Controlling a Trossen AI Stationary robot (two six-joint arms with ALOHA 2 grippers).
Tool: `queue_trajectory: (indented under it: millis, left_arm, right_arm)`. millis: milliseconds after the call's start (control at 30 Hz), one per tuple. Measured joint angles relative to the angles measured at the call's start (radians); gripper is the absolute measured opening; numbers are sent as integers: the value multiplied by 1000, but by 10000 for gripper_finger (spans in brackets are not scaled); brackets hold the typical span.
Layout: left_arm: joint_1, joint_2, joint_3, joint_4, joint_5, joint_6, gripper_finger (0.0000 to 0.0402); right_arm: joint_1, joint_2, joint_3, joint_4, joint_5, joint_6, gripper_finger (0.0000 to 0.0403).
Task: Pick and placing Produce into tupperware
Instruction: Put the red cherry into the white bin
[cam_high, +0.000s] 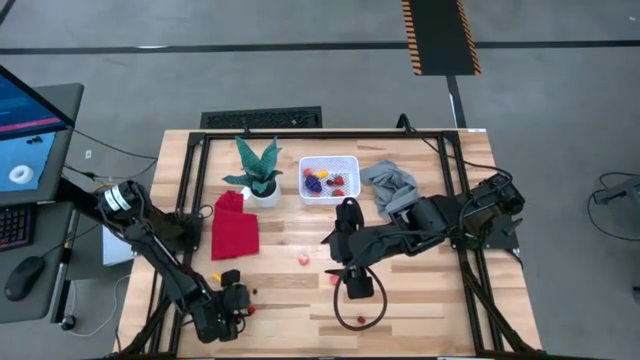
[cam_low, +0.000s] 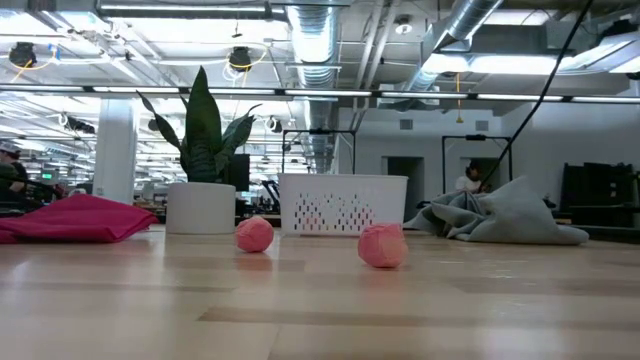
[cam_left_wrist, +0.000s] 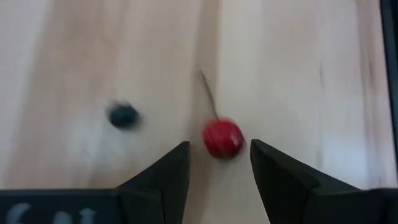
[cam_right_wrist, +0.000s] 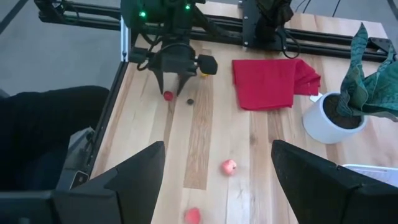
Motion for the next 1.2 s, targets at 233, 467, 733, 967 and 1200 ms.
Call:
queue_trajectory:
  millis: [233, 467, 733, 967, 1200]
  left_arm:
    - [9, 0, 0, -15, -8, -1, 160]
    - [11, 0, 0, -6, -27, -2, 160]
    - [40, -1, 0, 12, 6, 8, 160]
    - [53, -1, 0, 25, 36, 44, 144]
    - [53, -1, -2, 38, 32, 45, 69]
  right_arm:
    - [11, 0, 0, 0, 0, 1, 317]
    - [20, 0, 0, 0, 0, 1, 317]
    - [20, 0, 0, 0, 0, 8, 317]
    - [20, 0, 0, 0, 0, 8, 317]
    - [21, 0, 1, -3, 0, 10, 317]
